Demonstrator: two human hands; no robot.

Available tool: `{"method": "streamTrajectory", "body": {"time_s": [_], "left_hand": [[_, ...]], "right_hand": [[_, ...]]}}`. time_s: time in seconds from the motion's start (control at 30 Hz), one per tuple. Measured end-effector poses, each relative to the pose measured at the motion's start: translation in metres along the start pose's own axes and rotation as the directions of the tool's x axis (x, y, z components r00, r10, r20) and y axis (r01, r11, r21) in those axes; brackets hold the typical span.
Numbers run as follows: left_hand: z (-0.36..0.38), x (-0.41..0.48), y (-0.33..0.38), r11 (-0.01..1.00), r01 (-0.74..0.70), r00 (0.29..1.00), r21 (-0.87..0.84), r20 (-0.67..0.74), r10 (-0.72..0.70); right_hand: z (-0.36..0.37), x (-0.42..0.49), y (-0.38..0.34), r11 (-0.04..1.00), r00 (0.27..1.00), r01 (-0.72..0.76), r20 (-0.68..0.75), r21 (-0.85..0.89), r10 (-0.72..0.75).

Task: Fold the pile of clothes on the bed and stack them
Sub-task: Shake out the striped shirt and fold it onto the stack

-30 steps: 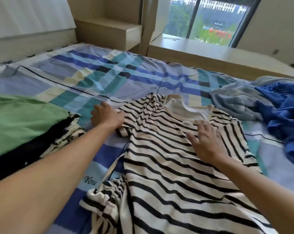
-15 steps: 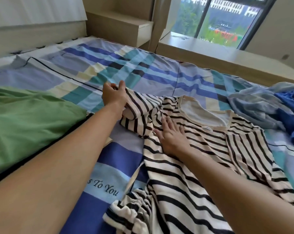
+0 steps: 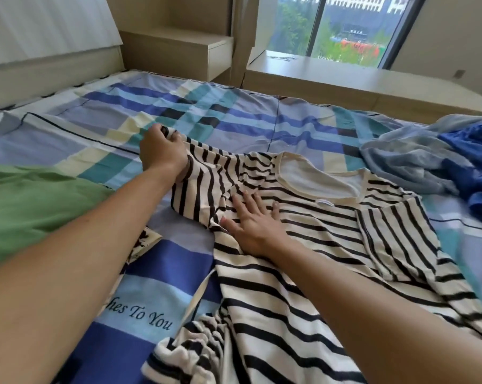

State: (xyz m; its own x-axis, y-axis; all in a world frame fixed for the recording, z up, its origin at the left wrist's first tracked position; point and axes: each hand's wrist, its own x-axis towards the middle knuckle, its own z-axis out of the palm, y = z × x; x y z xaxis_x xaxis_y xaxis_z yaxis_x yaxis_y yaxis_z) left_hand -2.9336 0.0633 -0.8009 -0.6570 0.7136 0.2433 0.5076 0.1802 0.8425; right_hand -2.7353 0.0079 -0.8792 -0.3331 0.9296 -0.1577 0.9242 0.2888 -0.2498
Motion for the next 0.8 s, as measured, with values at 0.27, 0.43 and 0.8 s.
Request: {"method": "streamTrajectory", "body": {"time_s": [0.27,0.43,0.8], "left_hand": [[0.011,-0.037,0.144,0.988,-0.146,0.793,-0.058,0.591,0.151],[0.039,-0.094,0.141,0.982,-0.187,0.527,0.028,0.847,0.076],[0.081,-0.173,0.023,0.573,-0.755,0.516,0.32,0.828,0.218]], "right_hand": [[-0.065,-0.029,0.022,0.298,0.975,0.128,-0.176,0.946,0.138],[-0.086,-0.049,0.077,-0.088,0.947,0.008,0.02,0.996,0.32],[-0.051,-0.082,0.122,0.923,0.857,-0.077,-0.448,0.377,0.255]]}}
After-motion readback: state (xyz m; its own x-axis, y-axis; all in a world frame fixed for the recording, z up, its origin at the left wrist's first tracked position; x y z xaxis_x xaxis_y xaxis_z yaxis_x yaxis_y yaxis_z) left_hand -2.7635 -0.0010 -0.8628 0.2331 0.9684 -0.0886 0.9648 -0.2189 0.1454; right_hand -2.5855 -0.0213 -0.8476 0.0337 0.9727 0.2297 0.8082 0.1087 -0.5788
